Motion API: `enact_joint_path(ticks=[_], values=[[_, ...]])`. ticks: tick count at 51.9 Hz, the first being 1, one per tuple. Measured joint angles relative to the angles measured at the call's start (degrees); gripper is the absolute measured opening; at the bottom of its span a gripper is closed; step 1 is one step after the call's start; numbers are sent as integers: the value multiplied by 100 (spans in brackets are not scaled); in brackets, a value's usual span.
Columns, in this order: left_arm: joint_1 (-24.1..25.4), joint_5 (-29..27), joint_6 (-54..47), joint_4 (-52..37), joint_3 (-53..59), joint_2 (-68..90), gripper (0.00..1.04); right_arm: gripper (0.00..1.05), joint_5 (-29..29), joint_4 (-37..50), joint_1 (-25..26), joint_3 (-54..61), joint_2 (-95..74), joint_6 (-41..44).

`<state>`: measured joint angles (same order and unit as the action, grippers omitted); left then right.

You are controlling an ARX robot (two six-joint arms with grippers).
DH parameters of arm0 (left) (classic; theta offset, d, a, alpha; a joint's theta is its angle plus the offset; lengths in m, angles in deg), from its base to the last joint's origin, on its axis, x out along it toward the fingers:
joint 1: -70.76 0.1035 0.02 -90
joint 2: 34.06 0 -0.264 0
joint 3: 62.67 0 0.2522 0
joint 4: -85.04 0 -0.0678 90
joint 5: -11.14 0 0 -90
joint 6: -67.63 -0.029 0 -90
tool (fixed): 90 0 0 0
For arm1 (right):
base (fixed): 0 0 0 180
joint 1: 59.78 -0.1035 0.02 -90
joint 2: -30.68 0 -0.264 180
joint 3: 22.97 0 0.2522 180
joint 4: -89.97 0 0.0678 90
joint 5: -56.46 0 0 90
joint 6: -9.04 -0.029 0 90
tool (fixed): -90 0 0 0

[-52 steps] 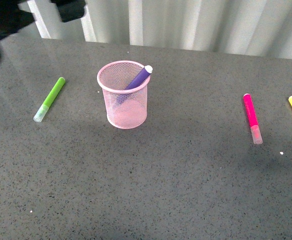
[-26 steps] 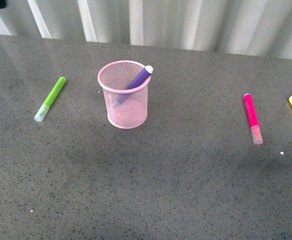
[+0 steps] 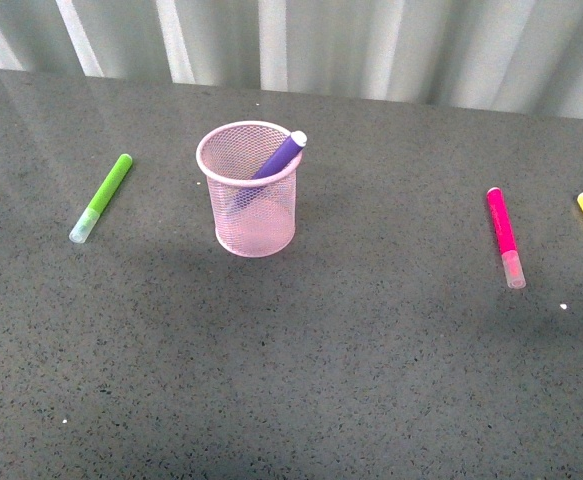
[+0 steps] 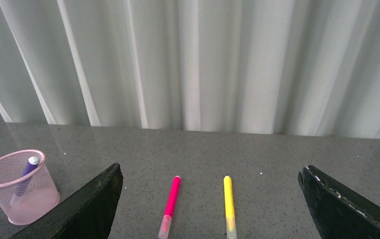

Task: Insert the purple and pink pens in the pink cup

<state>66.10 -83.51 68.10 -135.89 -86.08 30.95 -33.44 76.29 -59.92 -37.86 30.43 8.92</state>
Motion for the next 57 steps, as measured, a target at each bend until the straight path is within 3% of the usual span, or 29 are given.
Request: enact_joint_path(ticks=[11, 39, 57], values=[[428, 435, -4, -31, 538, -472, 4, 98, 2, 2, 0, 0, 0, 0], [452, 461, -4, 2522, 844, -3519, 4, 98, 0, 2, 0, 0, 0, 0], [452, 461, -4, 3425, 846, -4468, 4, 98, 0, 2, 0, 0, 0, 2]])
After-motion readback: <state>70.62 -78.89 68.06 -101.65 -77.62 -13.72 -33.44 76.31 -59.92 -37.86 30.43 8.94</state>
